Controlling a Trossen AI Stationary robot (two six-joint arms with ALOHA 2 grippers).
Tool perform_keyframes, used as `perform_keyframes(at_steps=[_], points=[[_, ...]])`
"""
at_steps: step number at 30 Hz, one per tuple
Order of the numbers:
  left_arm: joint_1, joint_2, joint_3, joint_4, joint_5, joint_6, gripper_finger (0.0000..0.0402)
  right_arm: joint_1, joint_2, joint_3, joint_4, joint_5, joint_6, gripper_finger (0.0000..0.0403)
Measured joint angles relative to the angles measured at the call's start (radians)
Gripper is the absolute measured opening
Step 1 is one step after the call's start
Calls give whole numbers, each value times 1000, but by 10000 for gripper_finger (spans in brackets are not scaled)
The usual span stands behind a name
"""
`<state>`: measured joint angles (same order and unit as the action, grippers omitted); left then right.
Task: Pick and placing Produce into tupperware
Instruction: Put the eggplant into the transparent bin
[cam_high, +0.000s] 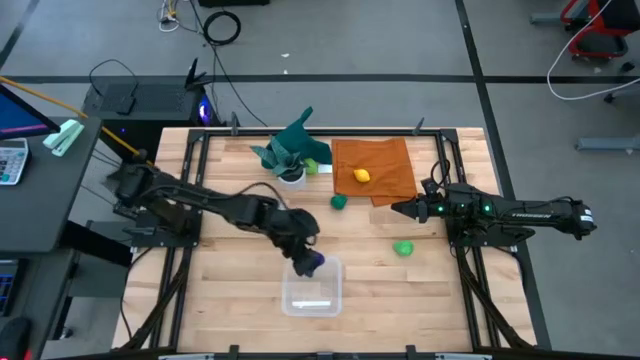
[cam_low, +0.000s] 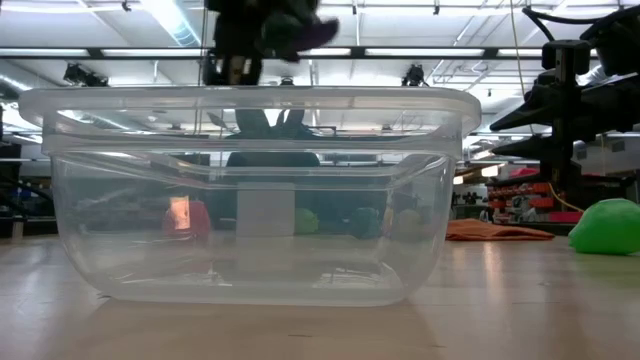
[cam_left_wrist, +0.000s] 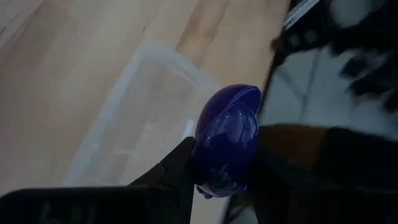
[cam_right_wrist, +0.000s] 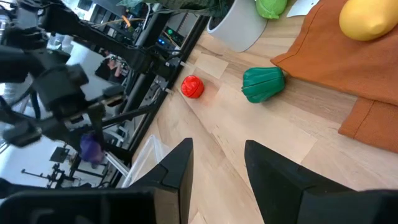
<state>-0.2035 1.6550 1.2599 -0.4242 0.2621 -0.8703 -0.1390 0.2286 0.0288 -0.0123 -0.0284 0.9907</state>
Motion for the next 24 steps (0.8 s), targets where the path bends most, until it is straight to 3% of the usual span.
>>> perform_keyframes(at_steps=[4, 11, 24], points=[[-3, 108, 85, -152, 0, 122, 125, 0, 0, 0, -2, -1, -5, 112], [-40, 192, 137, -199, -34, 202, 125, 0, 0, 0, -3, -9, -8, 112], [-153, 199, 261, -426, -290, 198, 125, 0, 0, 0, -6, -31, -26, 112]])
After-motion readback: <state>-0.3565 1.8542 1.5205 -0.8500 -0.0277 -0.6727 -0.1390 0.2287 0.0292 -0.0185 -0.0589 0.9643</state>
